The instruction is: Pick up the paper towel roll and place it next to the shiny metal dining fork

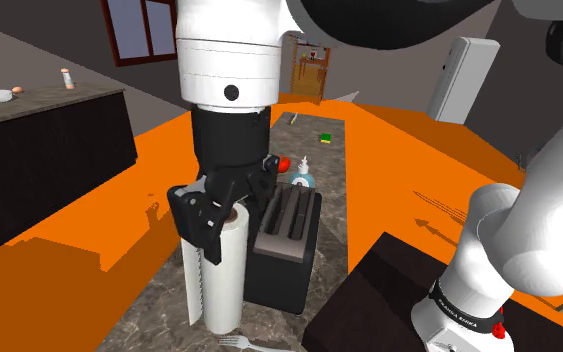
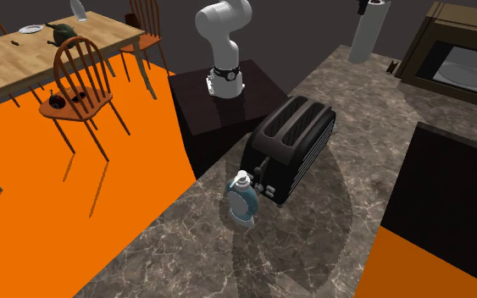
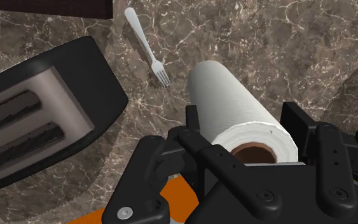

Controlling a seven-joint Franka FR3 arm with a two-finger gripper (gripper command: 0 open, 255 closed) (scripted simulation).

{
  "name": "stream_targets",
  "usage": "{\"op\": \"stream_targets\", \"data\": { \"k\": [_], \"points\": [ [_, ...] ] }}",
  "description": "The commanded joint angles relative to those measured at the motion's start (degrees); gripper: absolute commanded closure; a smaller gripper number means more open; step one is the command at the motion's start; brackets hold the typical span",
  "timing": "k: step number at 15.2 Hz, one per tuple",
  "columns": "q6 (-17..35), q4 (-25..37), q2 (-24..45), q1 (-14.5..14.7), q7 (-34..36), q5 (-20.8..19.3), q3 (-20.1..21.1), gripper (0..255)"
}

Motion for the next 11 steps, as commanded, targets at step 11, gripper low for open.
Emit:
{"op": "stream_targets", "data": {
  "k": [11],
  "points": [
    [8.4,-5.4,3.2,0.7,1.7,-1.1,1.7,255]
  ]
}}
